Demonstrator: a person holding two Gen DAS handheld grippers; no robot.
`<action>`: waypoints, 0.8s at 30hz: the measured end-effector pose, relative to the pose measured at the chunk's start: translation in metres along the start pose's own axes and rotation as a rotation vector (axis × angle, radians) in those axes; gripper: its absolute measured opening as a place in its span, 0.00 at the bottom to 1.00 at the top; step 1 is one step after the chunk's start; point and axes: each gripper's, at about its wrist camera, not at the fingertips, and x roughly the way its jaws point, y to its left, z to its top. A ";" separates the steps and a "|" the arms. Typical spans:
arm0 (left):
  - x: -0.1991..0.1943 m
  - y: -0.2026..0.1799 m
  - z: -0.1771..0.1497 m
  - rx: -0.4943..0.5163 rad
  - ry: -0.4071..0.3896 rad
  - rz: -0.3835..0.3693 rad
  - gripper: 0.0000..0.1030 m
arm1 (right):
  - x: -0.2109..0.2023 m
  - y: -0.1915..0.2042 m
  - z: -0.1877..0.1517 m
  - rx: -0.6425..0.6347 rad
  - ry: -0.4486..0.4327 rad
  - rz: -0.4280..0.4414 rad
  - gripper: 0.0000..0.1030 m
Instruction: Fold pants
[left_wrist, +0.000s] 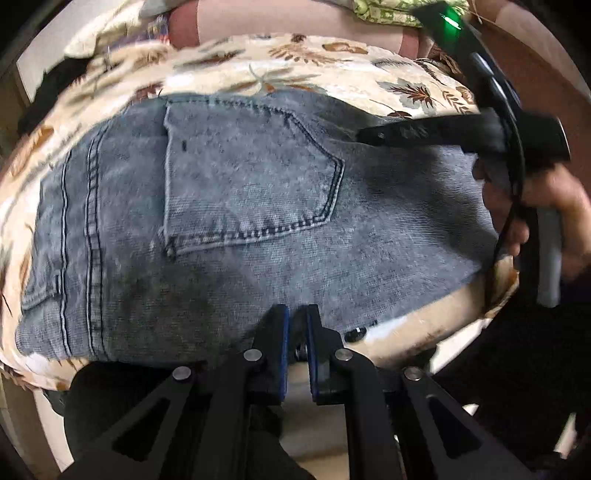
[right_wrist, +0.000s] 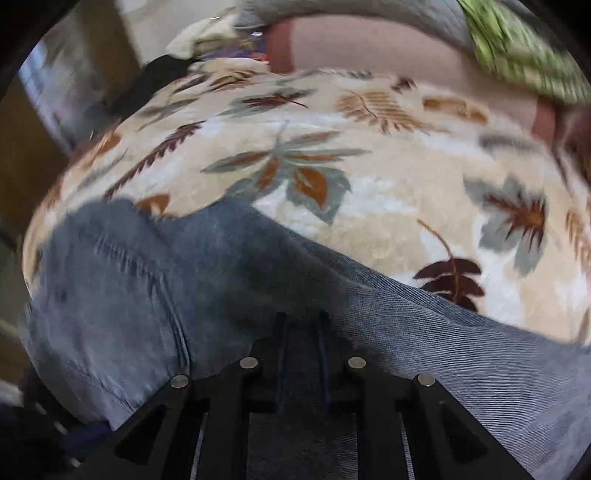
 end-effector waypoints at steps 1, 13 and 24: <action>-0.005 0.004 0.001 -0.016 0.009 -0.024 0.08 | -0.012 -0.007 -0.005 0.029 -0.028 0.011 0.17; -0.041 0.110 0.042 -0.230 -0.094 0.286 0.08 | -0.054 0.013 -0.075 -0.020 -0.111 0.179 0.17; -0.017 0.127 0.020 -0.154 -0.027 0.343 0.16 | -0.038 0.025 -0.104 -0.061 -0.023 0.191 0.17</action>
